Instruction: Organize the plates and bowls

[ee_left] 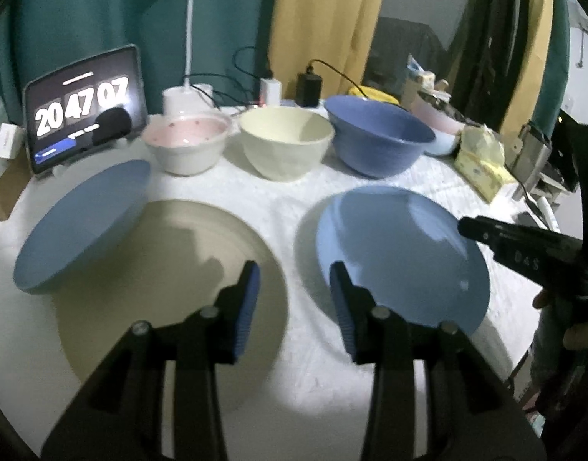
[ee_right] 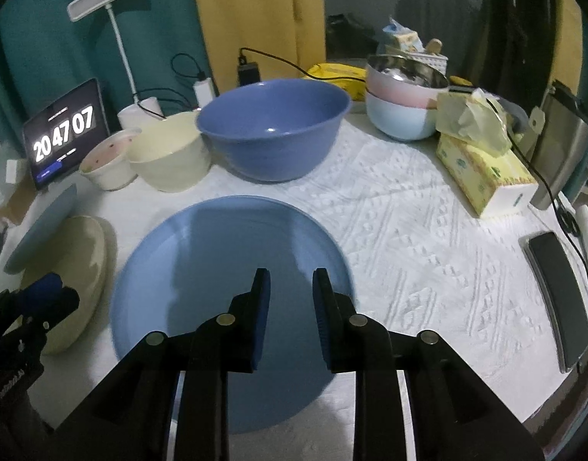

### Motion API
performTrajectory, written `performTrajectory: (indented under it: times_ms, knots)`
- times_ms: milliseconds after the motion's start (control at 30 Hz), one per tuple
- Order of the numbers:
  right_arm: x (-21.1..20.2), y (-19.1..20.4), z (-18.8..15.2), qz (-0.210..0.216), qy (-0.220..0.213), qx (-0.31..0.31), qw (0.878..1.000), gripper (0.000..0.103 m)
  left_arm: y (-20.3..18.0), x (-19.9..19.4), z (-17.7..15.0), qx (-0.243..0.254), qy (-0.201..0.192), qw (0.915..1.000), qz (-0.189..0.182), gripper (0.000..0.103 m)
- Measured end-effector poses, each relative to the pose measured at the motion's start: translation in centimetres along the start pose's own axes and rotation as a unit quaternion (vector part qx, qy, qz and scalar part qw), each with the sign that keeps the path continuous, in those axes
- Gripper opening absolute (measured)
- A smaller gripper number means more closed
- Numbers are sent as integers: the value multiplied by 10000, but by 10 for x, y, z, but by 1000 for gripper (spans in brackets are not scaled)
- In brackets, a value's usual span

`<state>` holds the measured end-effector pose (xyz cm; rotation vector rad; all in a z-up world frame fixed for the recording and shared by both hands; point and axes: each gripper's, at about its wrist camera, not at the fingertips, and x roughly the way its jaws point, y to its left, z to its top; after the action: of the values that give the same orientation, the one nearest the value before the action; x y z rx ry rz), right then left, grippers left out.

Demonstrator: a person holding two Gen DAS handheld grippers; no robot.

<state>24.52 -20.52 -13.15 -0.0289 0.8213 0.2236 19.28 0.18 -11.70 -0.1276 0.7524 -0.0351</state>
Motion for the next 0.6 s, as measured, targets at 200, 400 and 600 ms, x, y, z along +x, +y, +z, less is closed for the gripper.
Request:
performTrajectory:
  times_ms: [200,400,600]
  knots:
    - [-8,22,5,81,-110,-147,9998,25,16,-11,-2,14,-196,9996,183,41]
    - [-10,45,9,150,-140,-296,9994,25,36,-20,-3,-152,-288,9992,250,42]
    - [-12,68,13,249,-162,-462,9985,25,57,-30,-4,-316,-373,9983,304,47]
